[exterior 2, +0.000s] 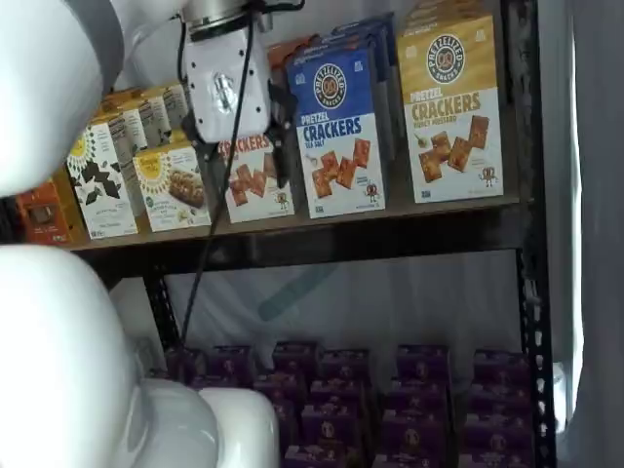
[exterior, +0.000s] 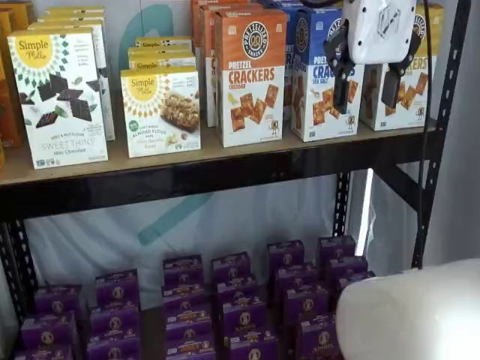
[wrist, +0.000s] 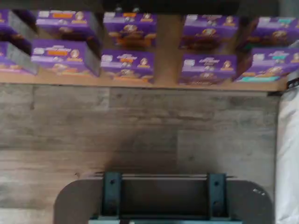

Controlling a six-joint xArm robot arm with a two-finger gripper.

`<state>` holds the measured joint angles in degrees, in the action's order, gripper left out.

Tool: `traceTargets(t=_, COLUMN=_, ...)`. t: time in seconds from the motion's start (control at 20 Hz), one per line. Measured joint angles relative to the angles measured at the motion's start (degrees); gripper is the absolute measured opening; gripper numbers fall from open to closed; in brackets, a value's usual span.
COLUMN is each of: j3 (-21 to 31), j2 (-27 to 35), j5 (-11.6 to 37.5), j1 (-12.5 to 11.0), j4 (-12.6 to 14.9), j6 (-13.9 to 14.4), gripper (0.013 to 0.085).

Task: Retrieve the yellow and white box located on the top shelf, the sixth one from the left

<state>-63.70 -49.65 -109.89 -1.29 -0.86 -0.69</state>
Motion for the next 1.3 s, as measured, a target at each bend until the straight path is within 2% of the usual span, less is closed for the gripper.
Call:
traceTargets(t=0.15, j3=0.5, j2=0.5, j5=2.7, j1=-2.8, j4=1.3, j6=-3.1, gripper=0.085)
traceTargets(t=0.3, j3=0.6, j2=1.6, j5=6.6, j1=-8.7, j4=1.2, j6=-8.7, gripper=0.085)
traceTargets(t=0.6, j3=0.1, j2=4.3, j5=12.8, j1=-17.3, j4=0.3, j6=-16.7, gripper=0.085)
traceTargets(t=0.85, j3=-2.1, j2=8.2, j5=17.8, j1=-25.1, j4=-1.9, j6=-24.0, gripper=0.085)
traceTargets(t=1.0, j3=-4.3, j2=10.9, j5=19.7, j1=-29.1, j4=-3.3, j6=-27.7, gripper=0.085)
traceTargets(t=1.2, j3=-7.7, j2=14.4, j5=20.4, j1=-33.0, j4=-5.9, j6=-31.3, gripper=0.085)
traceTargets(t=1.3, j3=-9.3, j2=16.0, j5=20.8, j1=-34.2, j4=-6.6, j6=-32.5, gripper=0.085)
